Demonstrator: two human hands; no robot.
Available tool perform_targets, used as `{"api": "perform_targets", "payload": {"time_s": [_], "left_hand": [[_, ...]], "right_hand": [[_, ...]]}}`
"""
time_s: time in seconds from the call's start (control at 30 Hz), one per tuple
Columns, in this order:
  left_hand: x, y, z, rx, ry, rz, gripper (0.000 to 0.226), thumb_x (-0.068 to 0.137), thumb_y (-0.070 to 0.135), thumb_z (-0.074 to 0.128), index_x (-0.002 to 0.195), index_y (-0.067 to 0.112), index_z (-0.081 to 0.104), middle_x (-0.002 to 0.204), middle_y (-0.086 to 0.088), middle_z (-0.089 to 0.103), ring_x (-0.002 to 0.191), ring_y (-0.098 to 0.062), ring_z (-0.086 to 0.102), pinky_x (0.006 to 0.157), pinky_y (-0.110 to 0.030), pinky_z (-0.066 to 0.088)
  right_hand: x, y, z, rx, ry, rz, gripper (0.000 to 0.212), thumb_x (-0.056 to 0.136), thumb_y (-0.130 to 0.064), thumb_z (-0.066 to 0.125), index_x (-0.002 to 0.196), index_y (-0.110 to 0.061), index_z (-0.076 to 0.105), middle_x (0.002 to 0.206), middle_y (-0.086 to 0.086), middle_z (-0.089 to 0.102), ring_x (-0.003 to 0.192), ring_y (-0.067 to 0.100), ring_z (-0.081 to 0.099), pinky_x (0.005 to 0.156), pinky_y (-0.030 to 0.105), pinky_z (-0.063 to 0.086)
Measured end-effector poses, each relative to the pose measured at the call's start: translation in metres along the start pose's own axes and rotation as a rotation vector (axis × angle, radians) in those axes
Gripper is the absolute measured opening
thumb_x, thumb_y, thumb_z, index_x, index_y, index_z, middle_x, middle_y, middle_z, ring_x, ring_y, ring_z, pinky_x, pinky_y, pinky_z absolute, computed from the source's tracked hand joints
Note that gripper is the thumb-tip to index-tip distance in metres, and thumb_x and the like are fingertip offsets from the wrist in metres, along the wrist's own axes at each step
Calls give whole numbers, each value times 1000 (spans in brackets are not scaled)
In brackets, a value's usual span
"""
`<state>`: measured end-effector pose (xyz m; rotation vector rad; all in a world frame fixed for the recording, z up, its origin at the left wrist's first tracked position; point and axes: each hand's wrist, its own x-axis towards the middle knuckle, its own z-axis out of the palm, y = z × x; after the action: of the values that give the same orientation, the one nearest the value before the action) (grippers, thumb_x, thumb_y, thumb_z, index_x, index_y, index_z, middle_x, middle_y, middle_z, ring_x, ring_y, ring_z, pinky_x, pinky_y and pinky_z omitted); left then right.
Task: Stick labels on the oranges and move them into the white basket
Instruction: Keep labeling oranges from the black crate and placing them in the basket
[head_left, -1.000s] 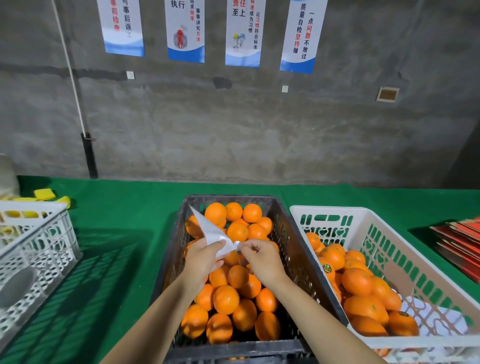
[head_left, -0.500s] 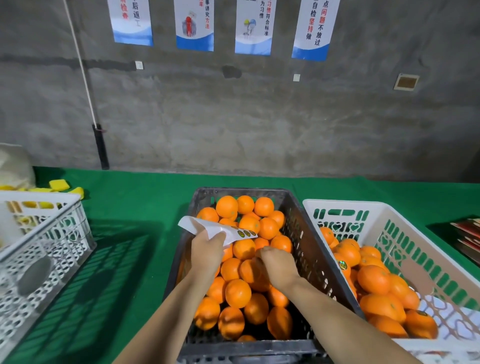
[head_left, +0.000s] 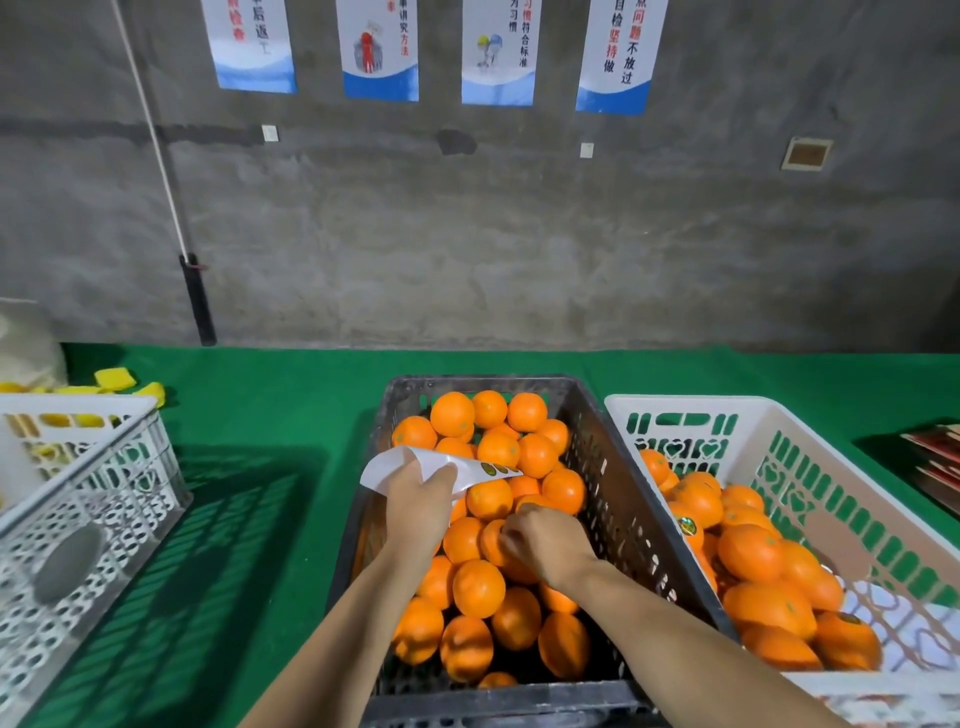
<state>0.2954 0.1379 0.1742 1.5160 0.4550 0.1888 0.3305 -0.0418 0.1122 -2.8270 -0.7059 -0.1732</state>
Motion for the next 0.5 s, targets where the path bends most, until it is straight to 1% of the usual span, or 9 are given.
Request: {"api": "perform_targets", "payload": {"time_s": [0.1,0.13,0.2,0.27,0.33,0.37,0.4,0.47,0.5], "left_hand": [[0,1,0,44,-24,27,75,97,23,62,158,11,20,87,13,51,96,-30,69,88,-48,57],[0,0,1,52,-28,33,77,97,23,61,158,12,17,91,11,51,96,-30,69,88,-48,58],[0,0,2,68,-29,43,78,97,23,61,158,13,14,99,2,57,95,-30,69,85,-46,57],[1,-1,3,89,-33,56,77,97,23,61,159,11,14,122,-10,59,100,-31,68,86,-46,56],[2,-1,3,103,-38,61,77,97,22,60,158,10,16,147,-14,47,110,-33,64,93,-47,55],[2,-1,3,104,-40,58,77,97,22,61,158,9,17,151,-13,43,111,-33,63,94,-47,54],[2,-1,3,102,-43,57,76,97,21,61,158,9,17,153,-13,41,108,-30,64,92,-45,55],[2,-2,4,87,-52,60,75,97,19,61,158,8,18,153,-13,41,93,-21,68,82,-38,56],[3,-2,4,87,-55,62,75,97,19,60,158,8,18,154,-13,41,89,-19,68,78,-34,55]], "right_hand": [[-3,0,-3,9,-18,-12,30,98,-42,48,91,-22,69,101,1,62,91,21,60,64,32,45],[-5,0,-4,6,-27,-19,31,98,-44,46,93,-24,69,103,1,61,92,22,60,65,32,47],[-7,-2,-6,-7,-45,-28,34,98,-47,44,95,-24,69,104,2,60,93,23,60,64,31,45],[-8,-5,-9,-13,-38,-16,35,98,-47,44,95,-23,70,105,2,59,92,24,60,63,31,43],[-8,-7,-10,-7,-15,16,33,98,-45,44,97,-24,69,107,1,59,93,25,60,64,32,46],[-7,-7,-11,-1,-16,36,32,98,-44,45,98,-24,70,108,1,59,94,25,60,65,32,47],[-7,-6,-11,3,-26,51,32,97,-44,46,100,-25,71,108,1,59,96,24,60,66,32,47],[-6,-5,-10,13,-60,70,32,96,-43,47,105,-27,73,109,0,59,99,23,60,69,30,47],[-5,-4,-9,27,-59,84,32,95,-43,48,105,-27,73,110,0,59,100,22,59,69,30,47]]}}
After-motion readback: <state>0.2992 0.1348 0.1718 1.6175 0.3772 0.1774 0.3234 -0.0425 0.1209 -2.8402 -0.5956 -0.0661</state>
